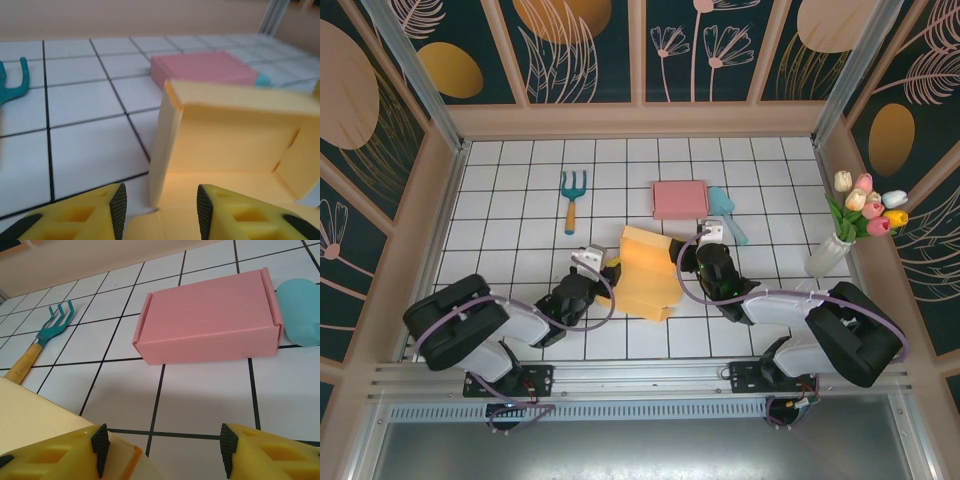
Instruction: Fold the paper box
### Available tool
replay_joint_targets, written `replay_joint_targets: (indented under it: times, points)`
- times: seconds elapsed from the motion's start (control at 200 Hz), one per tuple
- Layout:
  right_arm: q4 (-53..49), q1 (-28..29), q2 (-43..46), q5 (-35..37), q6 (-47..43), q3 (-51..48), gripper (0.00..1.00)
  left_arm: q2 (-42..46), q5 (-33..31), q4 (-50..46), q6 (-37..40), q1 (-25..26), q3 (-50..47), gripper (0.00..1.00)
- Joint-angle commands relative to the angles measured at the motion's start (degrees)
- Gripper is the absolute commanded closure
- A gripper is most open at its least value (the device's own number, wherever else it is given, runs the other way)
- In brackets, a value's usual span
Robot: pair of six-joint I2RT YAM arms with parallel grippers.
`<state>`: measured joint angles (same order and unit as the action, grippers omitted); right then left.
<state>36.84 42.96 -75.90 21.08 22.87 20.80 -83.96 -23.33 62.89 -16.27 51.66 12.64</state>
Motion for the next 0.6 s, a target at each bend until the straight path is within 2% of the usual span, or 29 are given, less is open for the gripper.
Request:
replay_joint_targets:
  times: [0.0, 0.12, 0.215, 0.43, 0.59]
  points:
    - [-5.8, 0.5, 0.0, 1.5, -0.1, -1.7, 0.37, 6.0, -0.1, -6.9, -6.4, 0.1, 2.9, 0.59]
    - [-5.9, 0.8, -0.2, 1.4, -0.1, -1.6, 0.37, 11.0, -1.5, -14.8, -9.6, 0.1, 6.8, 0.59]
    - [-5.9, 1.2, -0.6, 1.4, -0.2, -1.2, 0.37, 11.5, -3.1, -20.0, -10.1, 0.1, 11.0, 0.57]
    - [-6.0, 1.8, -0.8, 1.9, -0.2, -1.1, 0.37, 3.4, -4.8, -23.4, -7.1, -0.8, 18.3, 0.59]
    - [-6.2, 1.9, -0.6, 2.1, -0.5, -1.3, 0.37, -4.7, -2.4, -22.8, -7.4, -3.5, 21.0, 0.63]
